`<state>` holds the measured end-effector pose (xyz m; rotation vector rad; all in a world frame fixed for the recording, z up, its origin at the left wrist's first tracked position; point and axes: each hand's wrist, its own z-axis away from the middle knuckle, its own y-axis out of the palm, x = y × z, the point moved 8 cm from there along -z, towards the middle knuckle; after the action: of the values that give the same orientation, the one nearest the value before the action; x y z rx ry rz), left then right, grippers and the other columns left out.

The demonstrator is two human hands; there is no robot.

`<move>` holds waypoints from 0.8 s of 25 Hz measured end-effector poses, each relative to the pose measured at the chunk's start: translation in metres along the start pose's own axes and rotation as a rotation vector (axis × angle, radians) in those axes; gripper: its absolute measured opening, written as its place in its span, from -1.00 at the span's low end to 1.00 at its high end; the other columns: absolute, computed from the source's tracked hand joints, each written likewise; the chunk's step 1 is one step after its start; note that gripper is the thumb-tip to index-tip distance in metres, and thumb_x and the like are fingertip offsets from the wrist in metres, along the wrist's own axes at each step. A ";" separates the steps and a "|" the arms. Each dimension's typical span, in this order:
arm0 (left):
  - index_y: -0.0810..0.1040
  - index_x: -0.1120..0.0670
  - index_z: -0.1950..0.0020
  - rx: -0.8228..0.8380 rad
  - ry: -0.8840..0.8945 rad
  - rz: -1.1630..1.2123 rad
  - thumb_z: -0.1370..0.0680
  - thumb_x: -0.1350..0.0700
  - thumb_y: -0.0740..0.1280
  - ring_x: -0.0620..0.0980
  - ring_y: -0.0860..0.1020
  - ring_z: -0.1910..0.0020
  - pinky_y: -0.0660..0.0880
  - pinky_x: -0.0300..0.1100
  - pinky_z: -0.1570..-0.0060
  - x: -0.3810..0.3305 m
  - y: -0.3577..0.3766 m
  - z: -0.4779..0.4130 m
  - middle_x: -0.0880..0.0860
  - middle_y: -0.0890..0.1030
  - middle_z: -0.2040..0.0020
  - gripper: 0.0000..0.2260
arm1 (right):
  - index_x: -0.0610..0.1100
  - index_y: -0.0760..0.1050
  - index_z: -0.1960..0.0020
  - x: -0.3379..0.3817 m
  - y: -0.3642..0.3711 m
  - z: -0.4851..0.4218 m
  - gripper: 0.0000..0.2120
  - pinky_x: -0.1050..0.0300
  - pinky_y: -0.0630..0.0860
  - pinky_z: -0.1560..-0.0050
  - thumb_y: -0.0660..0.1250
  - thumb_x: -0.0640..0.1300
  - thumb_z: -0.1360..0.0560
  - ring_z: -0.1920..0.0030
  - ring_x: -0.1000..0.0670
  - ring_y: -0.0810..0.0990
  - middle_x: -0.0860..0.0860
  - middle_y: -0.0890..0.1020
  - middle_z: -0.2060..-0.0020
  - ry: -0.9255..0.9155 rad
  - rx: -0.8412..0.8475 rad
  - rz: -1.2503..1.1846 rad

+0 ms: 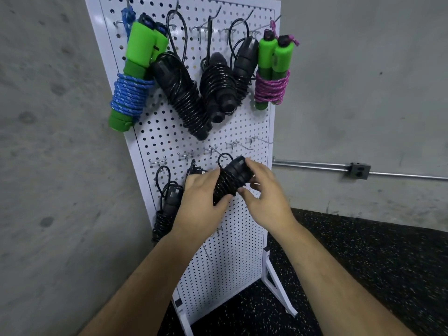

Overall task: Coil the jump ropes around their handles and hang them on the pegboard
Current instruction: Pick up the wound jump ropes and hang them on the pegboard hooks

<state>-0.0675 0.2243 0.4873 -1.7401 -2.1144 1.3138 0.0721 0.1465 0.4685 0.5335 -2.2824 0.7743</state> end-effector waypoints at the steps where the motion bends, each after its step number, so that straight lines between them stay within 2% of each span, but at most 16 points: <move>1: 0.41 0.06 -0.49 -0.001 0.003 -0.021 -0.58 0.03 0.41 -0.10 0.28 -0.23 0.30 -0.17 -0.31 0.001 0.002 0.000 -0.02 0.55 -0.26 -0.51 | 0.06 0.27 -0.54 -0.002 0.002 -0.001 -0.36 0.19 0.42 -0.38 0.40 -0.27 -0.56 -0.30 0.21 0.45 0.27 0.38 -0.33 -0.004 0.005 0.003; 4: 0.41 0.10 -0.49 -0.014 0.007 -0.081 -0.59 0.03 0.40 -0.02 0.31 -0.30 0.36 -0.02 -0.35 0.005 0.007 0.003 0.01 0.55 -0.32 -0.51 | 0.03 0.26 -0.55 -0.005 0.007 -0.001 -0.37 0.04 0.41 -0.43 0.37 -0.28 -0.56 -0.38 0.14 0.42 0.17 0.38 -0.40 -0.016 0.018 0.009; 6: 0.40 0.10 -0.51 -0.003 0.026 -0.121 -0.60 0.03 0.38 -0.02 0.31 -0.32 0.38 0.06 -0.34 0.006 0.011 0.007 -0.02 0.52 -0.37 -0.50 | 0.02 0.25 -0.55 -0.004 0.009 0.002 -0.39 0.03 0.39 -0.44 0.36 -0.25 -0.58 -0.39 0.14 0.41 0.17 0.37 -0.42 -0.020 0.023 0.017; 7: 0.38 0.10 -0.52 0.012 0.033 -0.141 -0.60 0.02 0.36 -0.02 0.29 -0.33 0.38 0.07 -0.34 0.007 0.012 0.010 -0.04 0.51 -0.40 -0.50 | 0.01 0.24 -0.56 -0.003 0.009 0.004 -0.40 0.08 0.37 -0.45 0.35 -0.22 -0.59 -0.41 0.16 0.38 0.16 0.36 -0.44 -0.022 0.029 0.031; 10: 0.31 0.10 -0.57 0.055 0.043 -0.182 -0.63 -0.03 0.32 -0.03 0.24 -0.40 0.31 0.05 -0.42 0.011 0.016 0.017 -0.01 0.42 -0.50 -0.45 | 0.01 0.20 -0.60 0.000 0.013 0.016 -0.42 0.47 0.16 -0.43 0.31 -0.07 -0.63 -0.45 0.31 0.19 0.12 0.25 -0.55 -0.015 0.083 0.148; 11: 0.29 0.11 -0.59 0.067 0.049 -0.187 -0.63 -0.03 0.32 -0.03 0.22 -0.42 0.29 0.05 -0.44 0.012 0.017 0.019 0.01 0.39 -0.52 -0.44 | 0.04 0.19 -0.60 0.001 0.015 0.020 -0.42 0.47 0.13 -0.42 0.29 -0.01 -0.64 -0.48 0.29 0.16 0.13 0.22 -0.57 -0.017 0.109 0.199; 14: 0.27 0.13 -0.59 0.082 0.091 -0.205 -0.63 -0.04 0.33 -0.02 0.19 -0.47 0.26 0.06 -0.48 0.009 0.017 0.033 0.05 0.33 -0.56 -0.41 | 0.09 0.17 -0.60 0.005 0.019 0.038 -0.45 0.25 0.20 -0.44 0.23 0.06 -0.65 -0.54 0.13 0.21 0.12 0.20 -0.58 -0.053 0.172 0.335; 18: 0.32 0.17 -0.56 0.069 0.146 -0.223 -0.61 -0.03 0.35 0.07 0.28 -0.49 0.28 0.08 -0.48 -0.004 0.013 0.058 0.10 0.34 -0.55 -0.43 | 0.02 0.26 -0.57 0.019 0.016 0.066 -0.49 0.13 0.37 -0.41 0.22 0.03 -0.65 -0.47 0.03 0.36 0.05 0.32 -0.54 -0.140 0.187 0.443; 20: 0.34 0.19 -0.54 0.059 0.157 -0.228 -0.60 0.01 0.37 0.12 0.31 -0.48 0.30 0.10 -0.45 -0.008 0.013 0.073 0.13 0.35 -0.54 -0.44 | -0.02 0.32 -0.55 0.023 0.015 0.084 -0.52 0.05 0.47 -0.34 0.23 0.00 -0.64 -0.41 -0.01 0.44 0.00 0.39 -0.49 -0.174 0.182 0.499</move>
<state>-0.0964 0.1776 0.4362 -1.4752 -2.0901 1.1285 0.0089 0.0996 0.4280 0.1037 -2.5574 1.2257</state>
